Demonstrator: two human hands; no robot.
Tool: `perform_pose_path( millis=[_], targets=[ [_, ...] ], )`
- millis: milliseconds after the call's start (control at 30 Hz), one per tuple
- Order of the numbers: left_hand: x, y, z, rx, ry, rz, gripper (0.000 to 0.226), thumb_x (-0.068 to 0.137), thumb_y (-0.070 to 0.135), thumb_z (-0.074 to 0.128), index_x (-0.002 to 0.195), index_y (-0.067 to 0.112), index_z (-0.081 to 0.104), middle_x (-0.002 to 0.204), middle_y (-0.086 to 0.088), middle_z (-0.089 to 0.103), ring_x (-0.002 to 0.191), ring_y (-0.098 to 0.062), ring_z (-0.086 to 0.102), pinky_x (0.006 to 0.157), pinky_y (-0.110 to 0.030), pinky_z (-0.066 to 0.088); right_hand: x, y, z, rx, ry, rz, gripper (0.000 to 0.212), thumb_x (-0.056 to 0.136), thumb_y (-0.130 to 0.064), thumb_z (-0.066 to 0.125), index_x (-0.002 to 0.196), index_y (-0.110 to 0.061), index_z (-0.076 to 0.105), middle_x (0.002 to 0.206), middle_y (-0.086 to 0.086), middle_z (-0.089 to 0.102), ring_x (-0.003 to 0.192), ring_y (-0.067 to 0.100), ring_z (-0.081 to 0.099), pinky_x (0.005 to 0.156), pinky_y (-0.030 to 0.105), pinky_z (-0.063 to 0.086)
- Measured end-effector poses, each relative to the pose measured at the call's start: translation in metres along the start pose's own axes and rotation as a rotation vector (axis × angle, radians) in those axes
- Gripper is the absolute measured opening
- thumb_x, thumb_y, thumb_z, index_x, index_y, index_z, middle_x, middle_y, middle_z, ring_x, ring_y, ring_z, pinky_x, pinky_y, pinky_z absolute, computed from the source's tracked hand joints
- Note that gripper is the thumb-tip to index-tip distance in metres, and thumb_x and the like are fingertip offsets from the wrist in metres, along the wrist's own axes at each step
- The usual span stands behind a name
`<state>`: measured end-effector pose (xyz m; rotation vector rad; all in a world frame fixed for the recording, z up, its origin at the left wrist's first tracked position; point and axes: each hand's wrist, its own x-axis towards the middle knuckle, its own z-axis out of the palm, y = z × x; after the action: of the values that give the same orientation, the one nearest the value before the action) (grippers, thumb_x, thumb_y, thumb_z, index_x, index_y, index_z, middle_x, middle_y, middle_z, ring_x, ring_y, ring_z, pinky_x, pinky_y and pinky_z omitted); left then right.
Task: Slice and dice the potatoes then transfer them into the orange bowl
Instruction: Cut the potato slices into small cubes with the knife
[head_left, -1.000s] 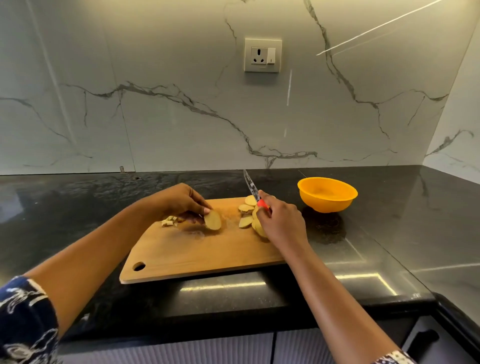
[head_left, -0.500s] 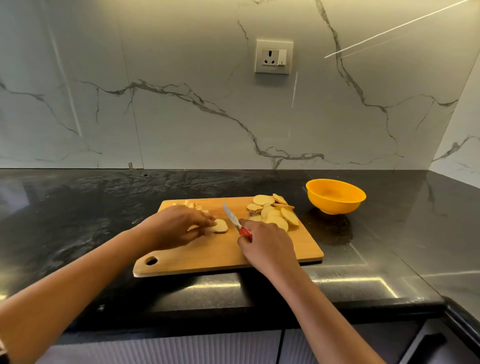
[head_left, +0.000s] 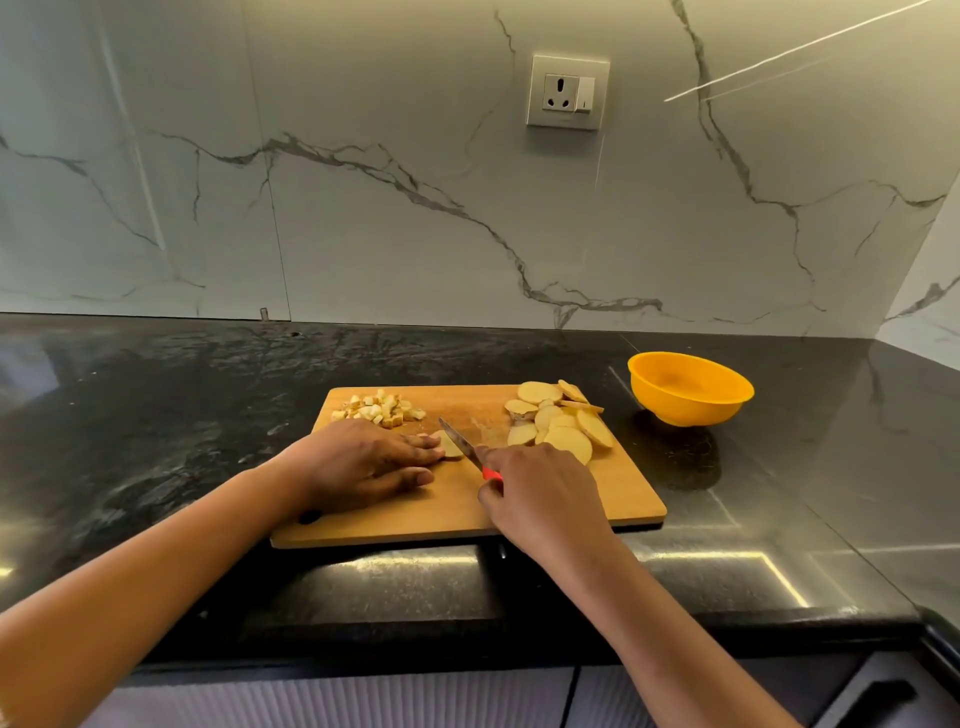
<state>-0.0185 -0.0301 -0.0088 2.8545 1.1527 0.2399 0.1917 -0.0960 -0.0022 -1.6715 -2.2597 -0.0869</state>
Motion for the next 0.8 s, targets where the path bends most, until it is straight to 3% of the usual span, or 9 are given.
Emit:
perform_pose_path(
  millis=[233, 367, 500, 667, 800],
  targets=[
    [0.001, -0.002, 0.004, 0.020, 0.033, -0.002, 0.081, 0.079, 0.080, 0.010, 0.131, 0.033, 0.051, 0.133, 0.029, 0.035, 0.124, 0.001, 0.046, 0.101, -0.030, 0.045, 0.009, -0.025, -0.003, -0.159, -0.091, -0.071, 0.022, 0.099, -0.023, 0.046, 0.117, -0.015, 0.057, 0.100, 0.003, 0.062, 0.078, 0.015, 0.046, 0.065, 0.028, 0.037],
    [0.001, -0.002, 0.003, 0.013, 0.018, -0.033, 0.086, 0.075, 0.084, 0.009, 0.131, 0.035, 0.050, 0.132, 0.033, 0.033, 0.124, 0.002, 0.045, 0.102, -0.030, 0.043, -0.011, -0.017, -0.008, -0.168, -0.098, -0.103, 0.029, 0.099, -0.021, 0.045, 0.127, -0.016, 0.052, 0.098, 0.002, 0.060, 0.081, 0.016, 0.051, 0.064, 0.027, 0.038],
    [0.001, -0.001, 0.004, -0.004, 0.027, -0.029, 0.082, 0.077, 0.081, 0.013, 0.131, 0.032, 0.051, 0.132, 0.030, 0.035, 0.124, 0.000, 0.046, 0.101, -0.030, 0.044, -0.036, -0.013, -0.016, -0.192, -0.109, -0.117, 0.039, 0.099, -0.020, 0.045, 0.138, -0.018, 0.043, 0.082, -0.001, 0.046, 0.074, 0.015, 0.043, 0.049, 0.023, 0.029],
    [-0.002, 0.000, 0.005, -0.013, 0.098, -0.032, 0.082, 0.079, 0.080, 0.013, 0.129, 0.031, 0.054, 0.132, 0.026, 0.042, 0.124, 0.005, 0.043, 0.102, -0.026, 0.043, -0.037, -0.008, -0.026, -0.094, -0.056, -0.107, 0.035, 0.099, -0.029, 0.043, 0.133, -0.024, 0.049, 0.099, -0.001, 0.061, 0.079, 0.014, 0.049, 0.063, 0.026, 0.042],
    [-0.006, 0.002, 0.006, 0.006, 0.131, -0.052, 0.083, 0.079, 0.081, 0.010, 0.127, 0.031, 0.057, 0.131, 0.018, 0.052, 0.122, 0.006, 0.043, 0.100, -0.020, 0.041, -0.024, -0.008, -0.023, -0.023, 0.073, -0.052, 0.044, 0.099, -0.034, 0.041, 0.143, -0.030, 0.039, 0.106, -0.004, 0.064, 0.089, 0.014, 0.056, 0.071, 0.027, 0.048]
  ],
)
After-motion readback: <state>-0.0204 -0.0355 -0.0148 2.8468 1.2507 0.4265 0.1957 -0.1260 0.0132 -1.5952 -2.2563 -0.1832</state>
